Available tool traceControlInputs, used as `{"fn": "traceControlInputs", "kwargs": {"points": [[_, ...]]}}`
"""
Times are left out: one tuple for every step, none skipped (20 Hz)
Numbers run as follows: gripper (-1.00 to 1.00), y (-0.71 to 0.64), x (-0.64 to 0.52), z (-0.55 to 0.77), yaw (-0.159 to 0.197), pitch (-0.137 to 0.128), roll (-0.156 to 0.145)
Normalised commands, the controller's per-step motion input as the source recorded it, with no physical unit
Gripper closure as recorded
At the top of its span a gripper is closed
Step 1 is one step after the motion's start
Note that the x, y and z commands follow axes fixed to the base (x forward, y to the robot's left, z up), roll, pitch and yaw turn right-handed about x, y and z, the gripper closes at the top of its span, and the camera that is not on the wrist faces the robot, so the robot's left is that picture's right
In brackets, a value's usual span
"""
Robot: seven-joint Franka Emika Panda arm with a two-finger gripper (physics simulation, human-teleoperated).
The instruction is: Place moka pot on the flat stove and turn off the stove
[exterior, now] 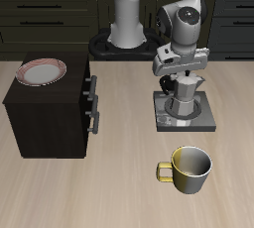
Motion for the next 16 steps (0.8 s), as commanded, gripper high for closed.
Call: {"fn": "traceControlInputs", "kwargs": {"points": [[1.0,0.05,0.04,0.08,-0.06,0.003,0.014],[1.0,0.03,0.07,0.05,-0.054,0.001,0.0],[1.0,0.04,0.03,0.04,-0.012,-0.003,0.014],[1.0,0.05,0.09,0.1,-0.096,-0.001,0.007],[1.0,0.11,0.01,0.06,0.003,-0.037,-0.006],[1.0,-0.1,0.13,0.06,-0.073,0.014,-0.011],[1.0,0.04,-0.02,0.06,-0.057,0.006,-0.004],[1.0,-0.04,0.08,0.12,-0.007,-0.082,-0.006],[1.0,-0.05,0.06,0.07,-0.111,0.027,-0.009],[1.0,0.0,0.06,-0.02,0.035,-0.086,-0.031],[1.0,0.02,0.08,-0.14,-0.064,0.073,-0.008],[1.0,0.03,0.02,0.0,-0.041,0.035,0.021],[1.0,0.03,0.0,0.06,-0.011,-0.048,-0.008],[1.0,-0.32,0.13,0.22,-0.177,-0.014,-0.048],[1.0,-0.01,0.03,0.01,-0.045,0.014,-0.01],[1.0,0.02,0.06,-0.01,-0.114,0.068,-0.007]]}}
